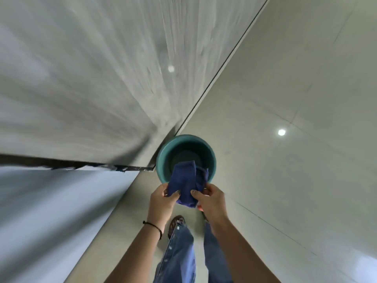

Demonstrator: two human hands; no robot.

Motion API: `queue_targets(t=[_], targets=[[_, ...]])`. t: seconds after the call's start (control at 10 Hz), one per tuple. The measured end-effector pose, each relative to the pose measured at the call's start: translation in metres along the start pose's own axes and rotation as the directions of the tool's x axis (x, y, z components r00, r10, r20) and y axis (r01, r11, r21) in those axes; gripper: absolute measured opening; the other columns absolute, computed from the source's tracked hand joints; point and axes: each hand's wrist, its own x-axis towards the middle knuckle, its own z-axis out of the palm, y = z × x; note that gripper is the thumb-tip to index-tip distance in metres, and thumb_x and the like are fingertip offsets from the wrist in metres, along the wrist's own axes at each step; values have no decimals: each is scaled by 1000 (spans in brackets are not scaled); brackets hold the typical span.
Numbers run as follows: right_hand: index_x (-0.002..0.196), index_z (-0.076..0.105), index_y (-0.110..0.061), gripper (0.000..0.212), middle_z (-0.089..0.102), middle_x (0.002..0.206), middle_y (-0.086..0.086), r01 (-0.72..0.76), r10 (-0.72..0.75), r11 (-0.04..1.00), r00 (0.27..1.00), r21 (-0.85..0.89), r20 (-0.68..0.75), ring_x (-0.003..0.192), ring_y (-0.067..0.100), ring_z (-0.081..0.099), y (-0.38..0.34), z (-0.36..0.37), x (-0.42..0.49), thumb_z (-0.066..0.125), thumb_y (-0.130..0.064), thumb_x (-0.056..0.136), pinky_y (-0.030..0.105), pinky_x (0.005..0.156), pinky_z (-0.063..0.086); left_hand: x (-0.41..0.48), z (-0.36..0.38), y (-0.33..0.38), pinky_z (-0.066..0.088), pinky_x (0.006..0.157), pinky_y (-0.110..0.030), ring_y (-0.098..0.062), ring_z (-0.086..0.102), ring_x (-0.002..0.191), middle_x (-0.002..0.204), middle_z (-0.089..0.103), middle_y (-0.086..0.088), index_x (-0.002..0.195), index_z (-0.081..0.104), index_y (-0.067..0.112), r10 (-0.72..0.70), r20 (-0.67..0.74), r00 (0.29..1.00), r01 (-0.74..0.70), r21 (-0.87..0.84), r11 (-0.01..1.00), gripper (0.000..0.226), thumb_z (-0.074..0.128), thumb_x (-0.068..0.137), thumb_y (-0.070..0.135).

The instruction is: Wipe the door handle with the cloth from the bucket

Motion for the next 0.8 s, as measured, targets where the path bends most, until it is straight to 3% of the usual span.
queue_targets(t=[0.1, 0.2, 0.3, 0.4, 0.5, 0.6, 0.7, 0.8], targets=[[91, 66, -8, 16, 73, 85, 12, -39, 39, 998, 999, -46, 7, 78, 28, 67, 34, 22, 106, 68, -3, 76, 40, 70, 55, 88, 32, -36, 39, 51, -11, -18, 52, 63, 67, 60, -4, 75, 57, 9, -43, -81, 996, 51, 102, 993, 20, 57, 81, -10], [86, 63, -13, 14, 72, 81, 9, -68, 66, 995, 997, -72, -32, 82, 34, 69, 70, 42, 204, 69, -6, 75, 48, 77, 58, 178, 63, -74, 47, 63, -22, -26, 58, 75, 77, 63, -7, 85, 57, 9, -67, -71, 995, 78, 170, 982, 21, 54, 81, -12], [106, 63, -5, 29, 73, 98, 16, -105, 99, 993, 989, -50, -111, 95, 38, 68, 100, 66, 284, 70, -5, 78, 51, 84, 55, 265, 86, -115, 52, 81, -42, -37, 64, 95, 97, 69, -21, 103, 61, 0, -114, -128, 985, 141, 222, 965, 27, 53, 80, -10], [129, 49, 5, 44, 61, 125, 23, -178, 168, 982, 974, -56, -151, 115, 36, 58, 121, 81, 340, 59, 0, 87, 39, 96, 47, 318, 100, -142, 48, 91, -41, -37, 61, 108, 114, 65, -26, 119, 57, -5, -178, -149, 973, 208, 216, 954, 38, 50, 82, -11], [134, 47, 5, 40, 54, 135, 23, -262, 243, 959, 956, -105, -161, 124, 35, 52, 135, 91, 383, 46, 0, 94, 32, 96, 42, 354, 112, -161, 44, 96, -37, -35, 56, 116, 127, 58, -23, 130, 50, -3, -253, -141, 957, 279, 224, 934, 43, 46, 87, -7], [136, 45, 5, 43, 50, 139, 22, -336, 311, 938, 924, -84, -222, 127, 35, 50, 148, 99, 407, 46, 4, 93, 36, 105, 42, 371, 119, -170, 48, 90, -38, -35, 59, 110, 121, 61, -23, 125, 55, -1, -319, -126, 939, 339, 202, 919, 37, 45, 89, -2], [133, 48, 6, 44, 53, 136, 23, -370, 357, 928, 918, -49, -175, 124, 35, 53, 142, 100, 395, 52, 3, 89, 41, 105, 43, 367, 115, -163, 47, 93, -36, -33, 57, 113, 126, 59, -19, 131, 50, 0, -328, -146, 933, 347, 133, 928, 44, 46, 87, -3], [127, 54, 0, 44, 62, 126, 20, -303, 286, 948, 945, -98, -160, 116, 33, 59, 133, 90, 359, 59, 1, 83, 40, 102, 46, 335, 103, -146, 41, 98, -32, -26, 54, 115, 120, 59, -10, 125, 52, 7, -341, -119, 933, 346, 21, 938, 35, 50, 90, 3]])
